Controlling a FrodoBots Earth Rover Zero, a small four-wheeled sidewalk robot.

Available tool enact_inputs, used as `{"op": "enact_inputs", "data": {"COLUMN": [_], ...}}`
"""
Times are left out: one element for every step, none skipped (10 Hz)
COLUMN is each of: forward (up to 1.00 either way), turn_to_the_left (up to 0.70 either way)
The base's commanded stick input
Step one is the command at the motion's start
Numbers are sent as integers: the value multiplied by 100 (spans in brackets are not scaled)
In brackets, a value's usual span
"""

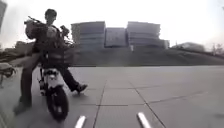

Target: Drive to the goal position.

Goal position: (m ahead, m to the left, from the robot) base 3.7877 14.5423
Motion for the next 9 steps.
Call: {"op": "enact_inputs", "data": {"forward": [-100,-9,0,0,0,0,0,0,0], "turn_to_the_left": [0,0,0,0,0,0,0,0,0]}}
